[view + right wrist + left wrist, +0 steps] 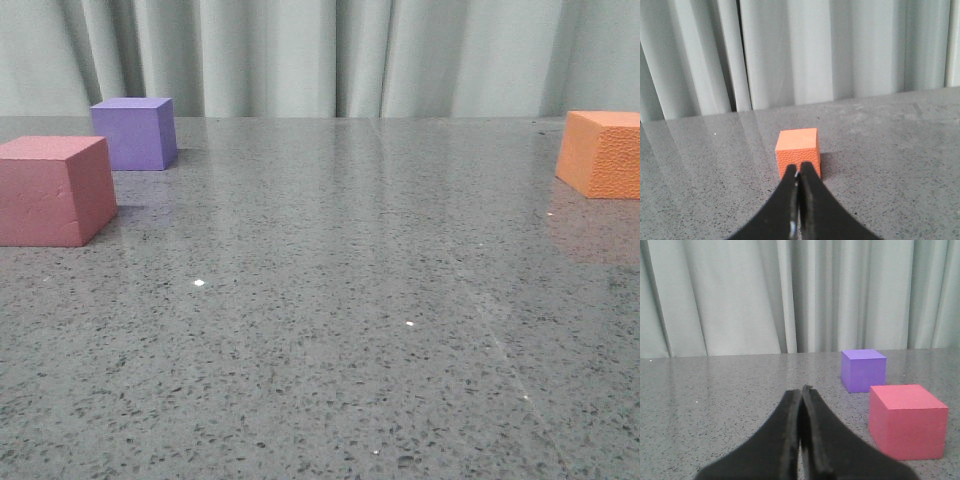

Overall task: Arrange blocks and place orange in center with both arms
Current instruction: 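Move the right gripper over the orange cube and open it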

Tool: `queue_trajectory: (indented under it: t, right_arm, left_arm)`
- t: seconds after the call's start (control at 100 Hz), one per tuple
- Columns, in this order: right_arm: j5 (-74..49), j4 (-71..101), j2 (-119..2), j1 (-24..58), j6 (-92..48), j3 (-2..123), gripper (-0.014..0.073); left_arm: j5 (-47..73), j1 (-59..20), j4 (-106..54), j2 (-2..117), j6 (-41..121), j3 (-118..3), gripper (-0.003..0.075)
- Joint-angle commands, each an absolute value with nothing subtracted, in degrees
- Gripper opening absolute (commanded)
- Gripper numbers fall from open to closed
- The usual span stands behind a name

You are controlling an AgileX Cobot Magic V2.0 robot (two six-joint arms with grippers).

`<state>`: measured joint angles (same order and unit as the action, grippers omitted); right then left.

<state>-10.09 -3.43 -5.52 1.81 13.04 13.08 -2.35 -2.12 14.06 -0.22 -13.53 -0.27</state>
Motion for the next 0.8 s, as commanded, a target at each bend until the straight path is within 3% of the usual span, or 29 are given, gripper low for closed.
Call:
queue_trajectory:
  t: [0.0,0.19,0.35,0.71,0.79]
  right_arm:
    - [-12.96,-3.3,-12.56,1.46,13.1,21.9,-0.0067]
    - [-25.0,-3.3,-31.2,1.46,13.1,39.02,-0.0067]
    - [-27.71,-3.3,-44.99,1.46,13.1,48.38,-0.0067]
    - [-25.85,-3.3,-60.61,1.46,13.1,53.06,-0.0066]
    - [-26.4,-3.3,-61.81,1.54,13.1,53.06,-0.0034]
  left_arm:
    - [-6.84,-2.04,13.99,-2.13,-13.52,2.86,-0.0019]
    - [-6.84,-2.04,13.99,-2.13,-13.52,2.86,-0.0019]
    - [-6.84,-2.04,13.99,-2.13,-13.52,2.86,-0.0019]
    - [-6.84,-2.04,13.99,-2.13,-13.52,2.86,-0.0019]
    - [-6.84,-2.04,13.99,-2.13,-13.52,2.86,-0.0019]
